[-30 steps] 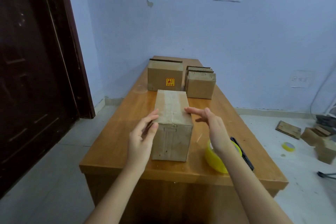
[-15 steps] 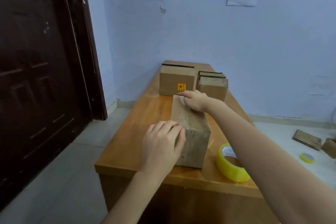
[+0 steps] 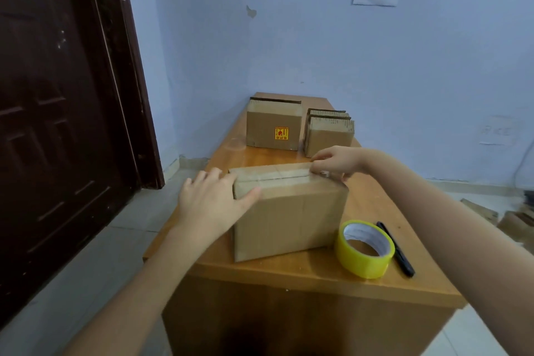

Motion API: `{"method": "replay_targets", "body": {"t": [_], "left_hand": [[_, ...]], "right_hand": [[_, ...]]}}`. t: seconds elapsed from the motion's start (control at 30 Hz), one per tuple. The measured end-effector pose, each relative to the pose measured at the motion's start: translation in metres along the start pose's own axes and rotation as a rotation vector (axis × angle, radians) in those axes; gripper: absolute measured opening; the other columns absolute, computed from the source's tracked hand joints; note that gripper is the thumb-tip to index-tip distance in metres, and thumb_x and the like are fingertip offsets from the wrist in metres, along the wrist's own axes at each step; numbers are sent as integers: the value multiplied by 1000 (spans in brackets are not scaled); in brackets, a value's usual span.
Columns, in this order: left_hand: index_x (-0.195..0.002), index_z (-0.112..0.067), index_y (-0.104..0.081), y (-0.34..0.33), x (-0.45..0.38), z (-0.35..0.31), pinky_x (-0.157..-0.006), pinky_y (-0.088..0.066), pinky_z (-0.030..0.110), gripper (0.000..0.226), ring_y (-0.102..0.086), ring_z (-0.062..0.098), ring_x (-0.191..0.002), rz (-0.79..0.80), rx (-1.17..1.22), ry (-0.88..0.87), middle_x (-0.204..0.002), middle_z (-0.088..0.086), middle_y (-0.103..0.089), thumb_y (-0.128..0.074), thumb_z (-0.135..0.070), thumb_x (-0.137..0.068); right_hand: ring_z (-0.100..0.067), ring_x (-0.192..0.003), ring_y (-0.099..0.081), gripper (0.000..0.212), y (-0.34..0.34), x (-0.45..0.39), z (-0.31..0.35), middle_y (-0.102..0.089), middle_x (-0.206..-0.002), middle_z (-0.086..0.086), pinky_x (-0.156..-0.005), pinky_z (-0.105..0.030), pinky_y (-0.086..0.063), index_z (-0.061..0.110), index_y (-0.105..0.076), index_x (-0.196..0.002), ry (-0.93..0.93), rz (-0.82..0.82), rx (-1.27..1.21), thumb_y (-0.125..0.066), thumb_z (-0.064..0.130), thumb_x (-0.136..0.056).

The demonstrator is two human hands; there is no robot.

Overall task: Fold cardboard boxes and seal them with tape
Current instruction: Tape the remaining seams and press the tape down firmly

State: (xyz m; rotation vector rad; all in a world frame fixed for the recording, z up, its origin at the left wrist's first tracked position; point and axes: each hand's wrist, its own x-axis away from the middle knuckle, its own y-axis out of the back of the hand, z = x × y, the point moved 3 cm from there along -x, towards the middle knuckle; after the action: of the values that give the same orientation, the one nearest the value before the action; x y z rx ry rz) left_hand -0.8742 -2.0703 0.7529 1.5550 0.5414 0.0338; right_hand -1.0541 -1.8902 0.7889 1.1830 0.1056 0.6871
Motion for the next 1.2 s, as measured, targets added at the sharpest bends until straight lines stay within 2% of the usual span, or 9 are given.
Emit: {"method": "replay_targets", "body": {"t": [0.1, 0.23, 0.37, 0.5, 0.67, 0.9, 1.0, 1.1, 1.2], "left_hand": [[-145, -32, -35, -2, -22, 11, -100, -36, 40, 65, -44, 22, -126, 85, 66, -2, -141, 5, -43, -26, -67, -91], [-139, -20, -40, -16, -53, 22, -79, -42, 35, 66, -54, 24, -113, 203, 100, 87, -129, 5, -53, -22, -66, -93], [-108, -13, -53, -24, -80, 17, -75, -45, 33, 59, -57, 23, -89, 139, 60, 133, -96, 4, -60, -22, -61, -96], [-98, -9, -53, -20, -95, -5, -68, -39, 32, 50, -55, 24, -85, 69, 69, 106, -93, 6, -58, -31, -53, -98], [-133, 0, -33, -14, -107, -44, -71, -42, 36, 52, -58, 33, -105, 38, 176, 55, -117, 15, -59, -45, -37, -98], [-119, -10, -52, -8, -86, -73, -88, -41, 38, 35, -46, 29, -115, 93, 107, -187, -126, 14, -45, -41, -34, -97], [-108, -14, -57, 0, -71, -67, -78, -42, 30, 23, -51, 19, -99, 1, 211, -266, -117, 5, -52, -42, -29, -98], [-110, -14, -61, 10, -60, -59, -79, -42, 28, 24, -54, 16, -100, -58, 331, -304, -117, -1, -57, -42, -24, -99], [-110, -15, -64, 23, -52, -62, -91, -46, 35, 25, -55, 17, -109, -66, 397, -355, -120, -2, -59, -43, -20, -98]], "right_hand": [[-18, -73, -60, 40, 0, 12, -4, -60, -98, -8, -61, -26, -52, 15, -54, -117, -7, 30, 24, -50, 47, -94], [-17, -64, -63, 48, -7, 24, -2, -64, -80, -7, -57, -26, -52, 11, -56, -102, 5, -23, 14, -52, 57, -89], [-20, -58, -64, 57, -18, 36, 5, -67, -73, -10, -53, -27, -53, 8, -54, -96, -59, -5, 56, -46, 63, -89], [-19, -54, -57, 62, -26, 53, 17, -62, -69, -10, -54, -27, -52, 5, -53, -83, -150, 96, 124, -34, 64, -92], [-19, -45, -46, 69, -39, 64, 28, -54, -53, -6, -53, -28, -47, 4, -55, -72, -185, 137, 116, -25, 61, -95], [-22, -52, -57, 77, -49, 62, 20, -62, -60, -9, -61, -31, -53, 4, -60, -72, -96, 21, 44, -17, 63, -95], [-19, -59, -60, 73, -41, 70, -5, -66, -63, -5, -67, -32, -52, 7, -62, -75, -61, -226, 85, -16, 59, -97], [-17, -64, -53, 55, -43, 85, -37, -58, -69, -2, -57, -29, -42, 13, -51, -70, -49, -443, 287, -31, 58, -95], [-14, -85, -52, 49, -76, 93, -62, -58, -92, 3, -69, -26, -45, 19, -57, -95, 18, -413, 418, -41, 65, -88]]}}
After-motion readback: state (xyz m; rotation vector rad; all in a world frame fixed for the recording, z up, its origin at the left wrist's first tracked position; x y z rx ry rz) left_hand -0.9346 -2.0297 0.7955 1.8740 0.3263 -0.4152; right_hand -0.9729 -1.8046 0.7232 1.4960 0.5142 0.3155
